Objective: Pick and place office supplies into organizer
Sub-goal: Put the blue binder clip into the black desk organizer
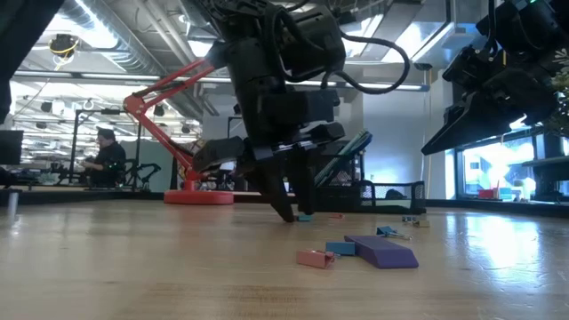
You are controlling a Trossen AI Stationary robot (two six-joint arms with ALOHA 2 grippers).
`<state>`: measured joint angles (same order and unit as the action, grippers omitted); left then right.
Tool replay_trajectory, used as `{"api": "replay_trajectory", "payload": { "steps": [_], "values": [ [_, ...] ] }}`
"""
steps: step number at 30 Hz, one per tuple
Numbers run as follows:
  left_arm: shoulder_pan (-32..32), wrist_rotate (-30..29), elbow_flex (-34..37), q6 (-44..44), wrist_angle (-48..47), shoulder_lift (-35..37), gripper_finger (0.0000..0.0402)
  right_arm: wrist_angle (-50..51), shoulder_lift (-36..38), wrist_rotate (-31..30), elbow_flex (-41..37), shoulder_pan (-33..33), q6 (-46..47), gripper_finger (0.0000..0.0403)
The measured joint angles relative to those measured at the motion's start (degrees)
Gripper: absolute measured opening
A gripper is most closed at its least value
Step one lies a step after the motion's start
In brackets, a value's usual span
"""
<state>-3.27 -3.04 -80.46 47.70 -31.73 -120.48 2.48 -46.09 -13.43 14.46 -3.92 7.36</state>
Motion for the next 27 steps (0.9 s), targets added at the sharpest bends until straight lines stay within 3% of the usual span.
{"api": "replay_trajectory", "payload": {
  "steps": [11,27],
  "values": [
    [0.22,0.6,-7.76,3.61,-9.31,-4.16,0.0134,0.04,-0.01,0.0,0.0,-0.02,-0.05,0.0262],
    [0.72,0.29,-8.64,5.11,-9.96,-4.4,0.0132,0.28,-0.02,0.0,0.0,-0.02,-0.16,0.0262]
  ]
}}
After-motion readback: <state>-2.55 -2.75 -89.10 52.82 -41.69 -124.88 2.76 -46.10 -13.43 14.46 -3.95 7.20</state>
